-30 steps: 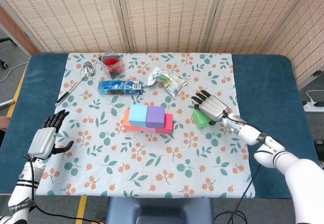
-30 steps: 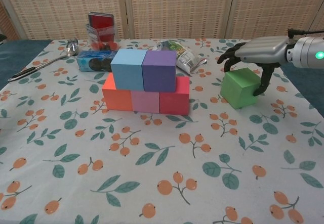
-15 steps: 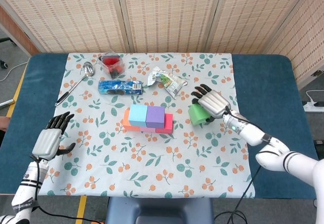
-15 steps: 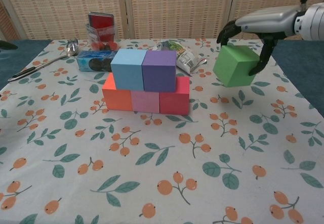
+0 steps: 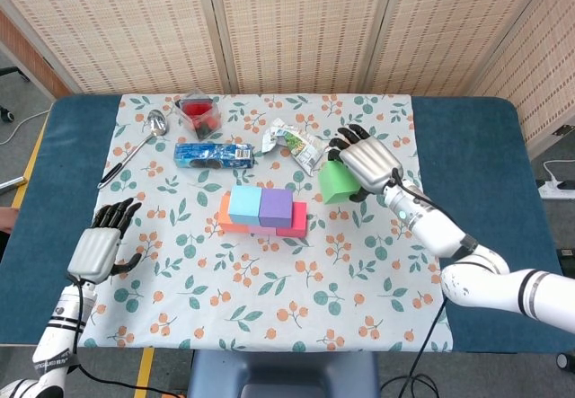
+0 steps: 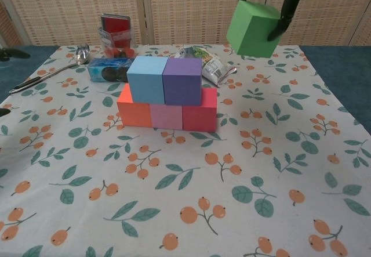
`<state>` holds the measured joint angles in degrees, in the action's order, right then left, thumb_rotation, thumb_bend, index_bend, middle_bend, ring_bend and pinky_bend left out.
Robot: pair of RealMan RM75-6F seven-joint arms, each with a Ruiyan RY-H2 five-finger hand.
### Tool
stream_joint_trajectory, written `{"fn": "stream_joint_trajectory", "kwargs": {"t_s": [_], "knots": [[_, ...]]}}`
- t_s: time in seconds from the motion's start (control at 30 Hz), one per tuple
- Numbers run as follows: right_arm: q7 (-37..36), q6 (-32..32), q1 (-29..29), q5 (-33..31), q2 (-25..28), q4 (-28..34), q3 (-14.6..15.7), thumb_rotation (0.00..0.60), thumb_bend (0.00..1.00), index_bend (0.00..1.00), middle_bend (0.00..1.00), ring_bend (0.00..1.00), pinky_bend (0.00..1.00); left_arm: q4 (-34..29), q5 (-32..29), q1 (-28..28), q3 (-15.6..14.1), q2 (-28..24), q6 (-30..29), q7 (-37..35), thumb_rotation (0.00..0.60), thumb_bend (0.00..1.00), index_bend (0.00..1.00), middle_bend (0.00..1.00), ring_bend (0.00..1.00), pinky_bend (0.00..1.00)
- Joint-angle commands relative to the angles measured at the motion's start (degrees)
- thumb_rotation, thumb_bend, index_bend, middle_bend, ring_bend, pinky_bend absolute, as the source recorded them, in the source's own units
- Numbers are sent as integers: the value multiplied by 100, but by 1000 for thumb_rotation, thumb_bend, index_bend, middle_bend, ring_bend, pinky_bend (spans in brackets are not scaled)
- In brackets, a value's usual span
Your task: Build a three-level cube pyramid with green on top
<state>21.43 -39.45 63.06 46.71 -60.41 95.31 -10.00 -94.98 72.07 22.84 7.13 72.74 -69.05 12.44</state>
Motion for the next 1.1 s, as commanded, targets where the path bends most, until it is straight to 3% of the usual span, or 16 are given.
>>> {"fn": "stream_joint_trajectory", "kwargs": {"t_s": [0.03,0.6,1.1], "knots": [[734,-130,665,-1129,-94,312,-39,600,0,557,175,0,0,43,5,-3,16,59,-80,73,600,313,0,0,0,64],[2232,-1096,2260,-3896,-1043,297,74,600,0,557,235,0,0,125,124,-66,18,184,-277,5,600,312,0,0,0,58],[3114,-1625,3013,-5138,-1490,183,-160,600,0,534,235,0,0,224,164,-104,3,200,-267,-182,600,311,0,0,0,55]]}}
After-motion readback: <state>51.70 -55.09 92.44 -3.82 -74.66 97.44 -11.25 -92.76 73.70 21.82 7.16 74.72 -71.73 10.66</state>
